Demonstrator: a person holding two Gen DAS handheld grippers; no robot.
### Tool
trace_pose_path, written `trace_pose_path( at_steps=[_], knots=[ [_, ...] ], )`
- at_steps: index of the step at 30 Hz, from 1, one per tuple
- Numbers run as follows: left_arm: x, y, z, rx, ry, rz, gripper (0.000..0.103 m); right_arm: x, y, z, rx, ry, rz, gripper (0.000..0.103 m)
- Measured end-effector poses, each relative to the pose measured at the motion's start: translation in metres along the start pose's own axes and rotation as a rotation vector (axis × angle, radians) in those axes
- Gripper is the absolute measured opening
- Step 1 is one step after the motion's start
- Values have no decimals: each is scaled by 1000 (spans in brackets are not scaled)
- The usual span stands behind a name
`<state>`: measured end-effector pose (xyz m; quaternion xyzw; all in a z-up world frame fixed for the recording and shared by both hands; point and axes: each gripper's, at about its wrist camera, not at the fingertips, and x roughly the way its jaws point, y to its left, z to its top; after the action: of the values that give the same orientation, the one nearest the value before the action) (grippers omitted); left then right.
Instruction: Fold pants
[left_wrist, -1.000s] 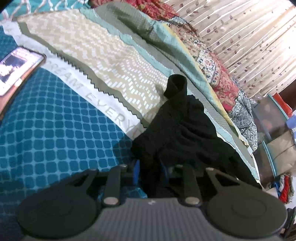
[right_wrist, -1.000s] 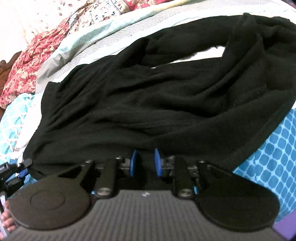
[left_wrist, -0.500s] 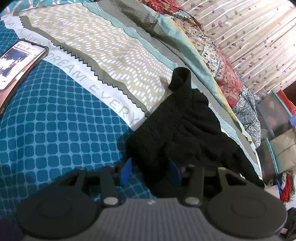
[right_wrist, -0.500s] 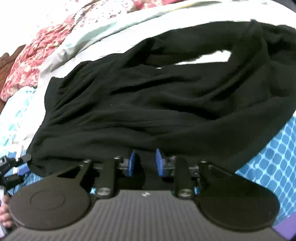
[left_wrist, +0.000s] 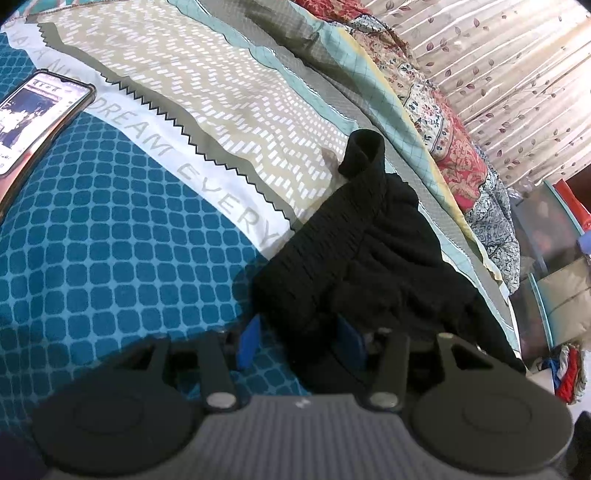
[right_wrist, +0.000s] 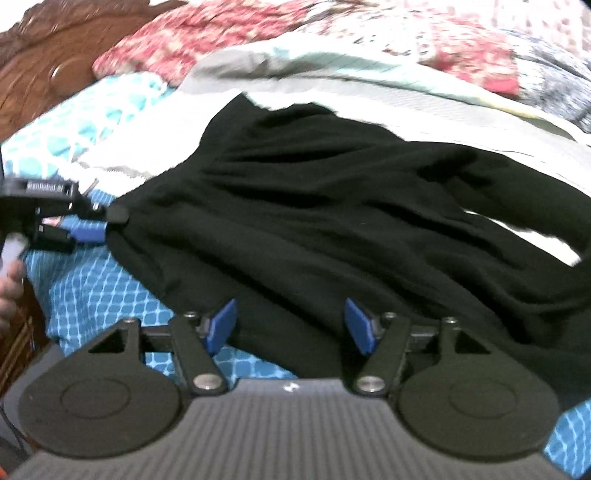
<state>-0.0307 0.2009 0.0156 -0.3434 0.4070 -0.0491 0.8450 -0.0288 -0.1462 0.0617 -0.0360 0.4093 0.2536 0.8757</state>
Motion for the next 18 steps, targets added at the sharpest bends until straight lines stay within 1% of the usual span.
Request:
trace_pose_path(
  at_steps=[4, 7, 9, 10, 11, 12, 13, 15, 18],
  knots=[
    [1, 0, 0, 1, 2, 1, 46, 13, 14, 1, -74, 29, 14, 73],
    [2, 0, 0, 5, 4, 3, 46, 25, 19, 0, -97, 48, -23, 71],
    [2, -1, 1, 7, 5, 4, 46, 26, 20, 2, -96, 32, -44, 50],
    [3, -1, 1, 9, 5, 5, 45, 26, 20, 3, -106, 32, -73, 26],
    [3, -1, 1, 13, 6, 6, 43, 27, 21, 4, -118, 33, -100, 11],
    [3, -1, 1, 16, 6, 6, 36, 25, 19, 4, -117, 31, -96, 8],
    [3, -1, 1, 17, 10, 0, 34, 22, 17, 5, -105, 24, -85, 6],
    [2, -1, 2, 11, 10, -2, 28, 15, 17, 3, -105, 11, -70, 6],
    [-5, -2, 1, 6, 1, -13, 25, 2, 22, -1, -134, 25, -13, 6]
  ],
)
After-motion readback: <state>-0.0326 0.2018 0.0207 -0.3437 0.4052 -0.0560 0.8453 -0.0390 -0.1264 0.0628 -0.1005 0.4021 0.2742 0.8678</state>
